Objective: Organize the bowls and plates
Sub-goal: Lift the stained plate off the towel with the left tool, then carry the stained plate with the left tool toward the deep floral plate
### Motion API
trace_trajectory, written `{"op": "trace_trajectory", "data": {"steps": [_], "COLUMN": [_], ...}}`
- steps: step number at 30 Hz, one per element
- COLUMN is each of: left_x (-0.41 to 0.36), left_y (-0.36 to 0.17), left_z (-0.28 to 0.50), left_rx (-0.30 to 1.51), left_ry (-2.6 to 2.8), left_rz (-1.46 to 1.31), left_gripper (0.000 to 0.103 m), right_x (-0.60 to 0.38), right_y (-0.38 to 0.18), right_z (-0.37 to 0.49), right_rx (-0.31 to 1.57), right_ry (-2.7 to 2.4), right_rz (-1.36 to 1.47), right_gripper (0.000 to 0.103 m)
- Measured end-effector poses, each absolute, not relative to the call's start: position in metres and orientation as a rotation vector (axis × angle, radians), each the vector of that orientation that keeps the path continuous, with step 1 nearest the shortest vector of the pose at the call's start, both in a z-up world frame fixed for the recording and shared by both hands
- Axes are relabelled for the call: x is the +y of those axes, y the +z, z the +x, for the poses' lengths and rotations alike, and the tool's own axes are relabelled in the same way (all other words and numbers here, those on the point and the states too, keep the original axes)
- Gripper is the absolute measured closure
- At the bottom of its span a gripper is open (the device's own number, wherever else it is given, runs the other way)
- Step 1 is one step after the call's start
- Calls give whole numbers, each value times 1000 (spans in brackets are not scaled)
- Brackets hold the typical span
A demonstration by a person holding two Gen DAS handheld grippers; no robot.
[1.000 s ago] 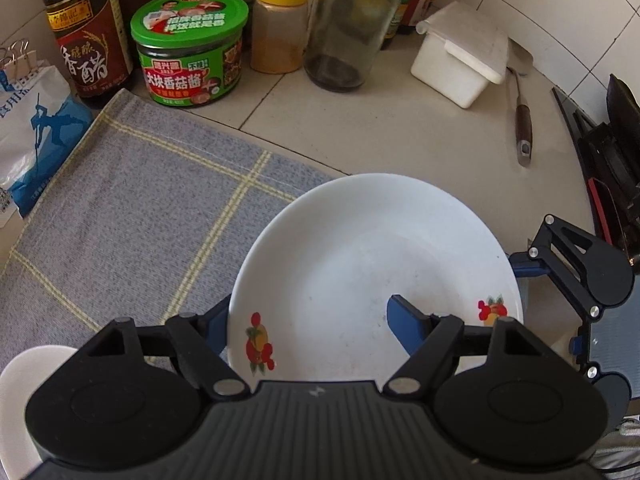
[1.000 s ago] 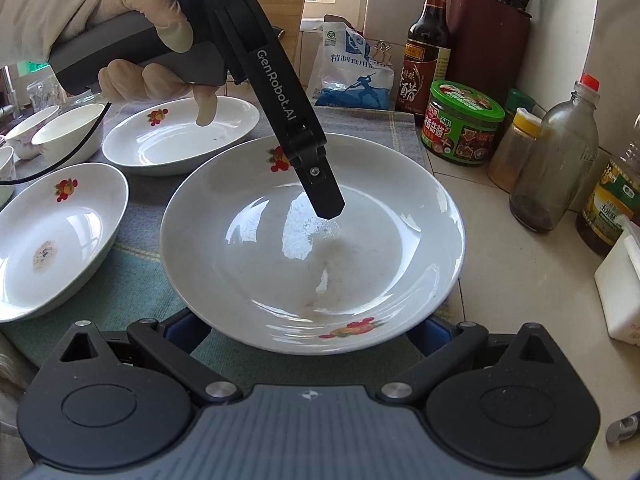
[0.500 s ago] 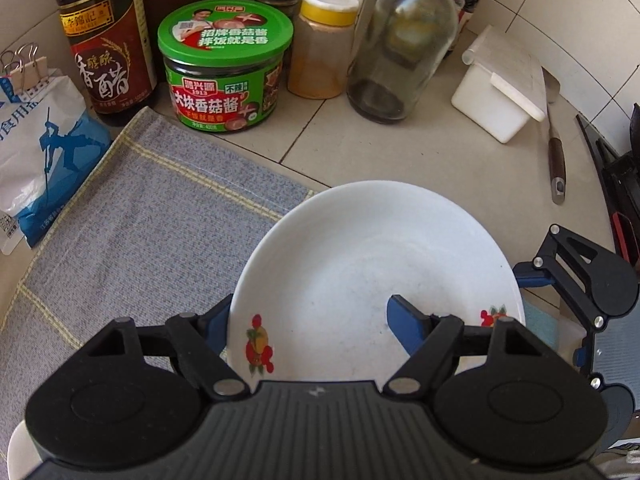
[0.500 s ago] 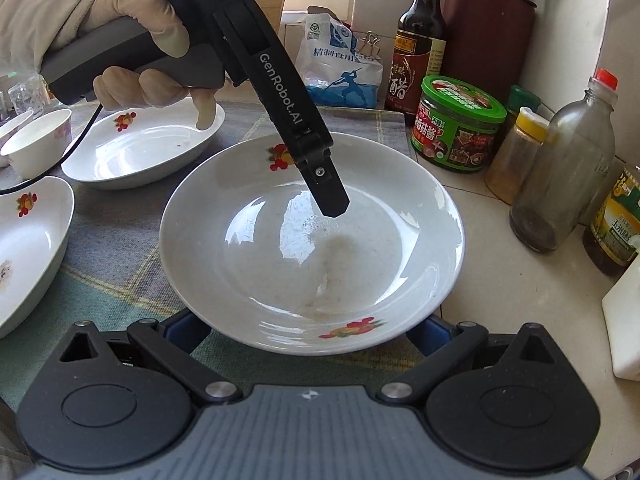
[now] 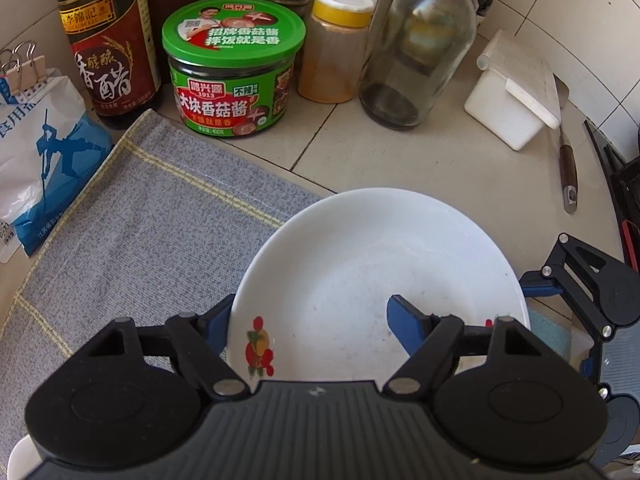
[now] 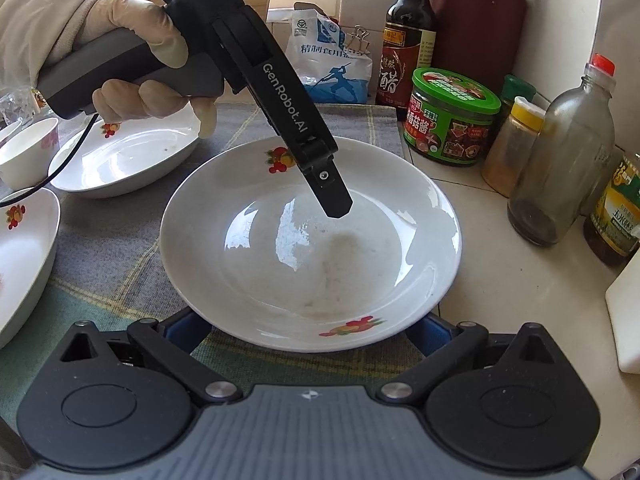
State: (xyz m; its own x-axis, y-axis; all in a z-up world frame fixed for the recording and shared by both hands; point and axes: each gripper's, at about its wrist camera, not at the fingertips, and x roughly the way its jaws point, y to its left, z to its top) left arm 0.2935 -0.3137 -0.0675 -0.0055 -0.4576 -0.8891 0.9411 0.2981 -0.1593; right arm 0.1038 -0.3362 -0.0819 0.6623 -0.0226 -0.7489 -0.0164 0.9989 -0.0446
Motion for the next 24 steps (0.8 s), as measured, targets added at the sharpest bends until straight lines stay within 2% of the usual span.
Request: {"op": "trace_trajectory", "data": {"steps": [12, 17, 24], "left_x": [-313, -297, -255], "left_y": [-66, -46, -12], "left_z": [291, 285, 257], "left_rx": [1028, 956, 867], "left_ry": [-1202, -1164, -1114], "left_rz": [585, 545, 467], "left_gripper": [23, 15, 14], "right_x": [-335, -331, -311], "right_y": [-76, -67, -56], "right_z": [97, 78, 45], "right_rx": [845, 833, 809], "right_ry": [-27, -47, -34], "right_rz": [-50, -25, -3], "right_gripper": [0, 0, 0]}}
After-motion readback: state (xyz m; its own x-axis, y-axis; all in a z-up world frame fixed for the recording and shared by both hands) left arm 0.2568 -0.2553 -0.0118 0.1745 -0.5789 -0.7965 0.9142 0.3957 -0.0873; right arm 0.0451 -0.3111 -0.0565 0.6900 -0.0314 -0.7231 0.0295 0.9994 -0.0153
